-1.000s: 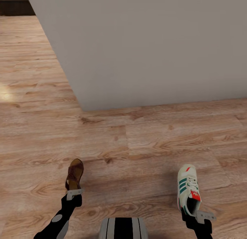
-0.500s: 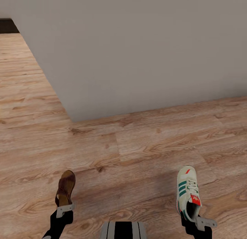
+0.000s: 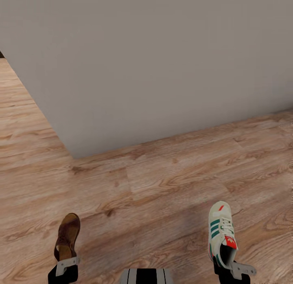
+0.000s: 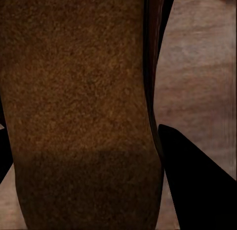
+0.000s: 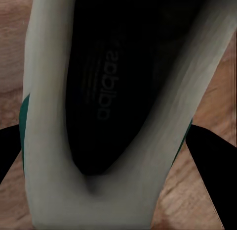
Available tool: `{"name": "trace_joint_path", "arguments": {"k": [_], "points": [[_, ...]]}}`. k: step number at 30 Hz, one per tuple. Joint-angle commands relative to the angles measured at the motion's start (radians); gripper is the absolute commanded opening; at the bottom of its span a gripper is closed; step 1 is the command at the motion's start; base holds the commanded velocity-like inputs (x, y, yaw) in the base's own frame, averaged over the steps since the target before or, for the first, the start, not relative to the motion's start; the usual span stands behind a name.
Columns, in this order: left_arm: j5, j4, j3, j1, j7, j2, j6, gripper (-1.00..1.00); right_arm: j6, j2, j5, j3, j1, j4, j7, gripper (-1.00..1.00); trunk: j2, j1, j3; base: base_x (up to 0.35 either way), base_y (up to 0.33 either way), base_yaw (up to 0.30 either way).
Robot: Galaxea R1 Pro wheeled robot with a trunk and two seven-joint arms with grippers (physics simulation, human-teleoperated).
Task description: Pick up the two gym shoes and the two sandals from the corridor floor and place them onto the hallstand (shoe rack) in the corridor, making sure they are on the rack and not on the floor. Arrange them so the two gym shoes are next to each other and the two sandals are next to each other.
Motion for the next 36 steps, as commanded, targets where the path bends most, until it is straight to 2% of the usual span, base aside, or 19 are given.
{"name": "trace_joint_path", "arguments": {"k": [1,12,17,20,36], "points": [[-0.004,0.001,0.006,0.0,-0.005,0.0,-0.005,-1.0,-0.003,0.001,0.01,-0.005,-0.001,0.001,0.002,-1.0,0.0,-0.001,0.005,0.0,0.0,-0.227],[-0.012,0.021,-0.005,0.002,-0.008,-0.003,-0.031,-1.0,-0.002,0.001,0.01,-0.005,-0.001,0.002,0.002,-1.0,0.003,-0.006,0.058,0.0,0.0,-0.242],[-0.051,0.023,-0.007,0.002,-0.008,-0.005,-0.031,-1.0,-0.002,0.001,0.01,-0.004,-0.001,0.003,0.002,-1.0,0.004,-0.008,0.081,0.0,0.0,-0.28],[-0.086,0.023,-0.007,0.001,-0.007,-0.007,-0.033,-1.0,-0.002,0.001,0.011,-0.004,-0.001,0.004,0.002,-1.0,0.005,-0.009,0.094,0.0,0.0,-0.284],[-0.094,0.024,-0.005,0.002,-0.006,-0.006,-0.034,-1.0,-0.002,0.001,0.011,-0.004,-0.001,0.004,0.002,-1.0,0.008,-0.016,0.164,0.0,0.0,-0.286]]}}
